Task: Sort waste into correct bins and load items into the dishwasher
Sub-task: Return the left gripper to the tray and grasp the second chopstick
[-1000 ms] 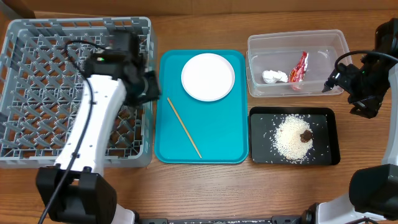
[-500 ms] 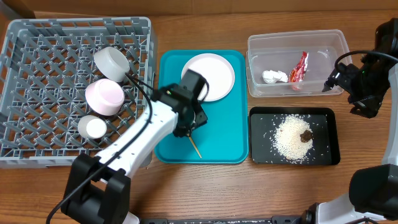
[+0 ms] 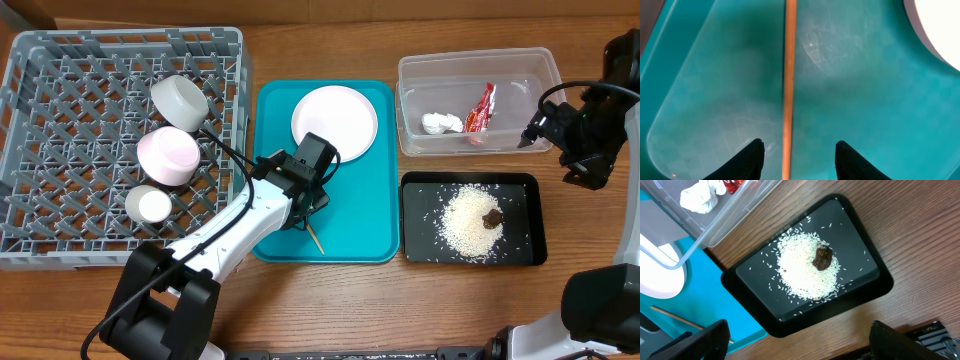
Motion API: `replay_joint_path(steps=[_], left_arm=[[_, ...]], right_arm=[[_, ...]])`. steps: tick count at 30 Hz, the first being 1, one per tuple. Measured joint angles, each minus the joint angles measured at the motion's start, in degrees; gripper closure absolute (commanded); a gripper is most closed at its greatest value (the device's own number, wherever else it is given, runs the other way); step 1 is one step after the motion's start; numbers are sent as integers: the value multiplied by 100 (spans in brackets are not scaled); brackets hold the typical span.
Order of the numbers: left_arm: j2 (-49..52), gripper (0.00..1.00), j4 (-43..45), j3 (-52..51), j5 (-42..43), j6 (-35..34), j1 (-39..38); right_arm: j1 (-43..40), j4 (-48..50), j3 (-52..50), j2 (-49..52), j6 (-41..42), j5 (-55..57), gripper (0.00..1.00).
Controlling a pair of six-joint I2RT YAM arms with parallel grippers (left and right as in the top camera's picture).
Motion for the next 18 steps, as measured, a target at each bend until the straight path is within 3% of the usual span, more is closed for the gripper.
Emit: replay_joint_path(steps=[18], left_arm=[[90,46,190,0,-595,-4,0]], right_arm=[[0,2,0,0,0,0,9]])
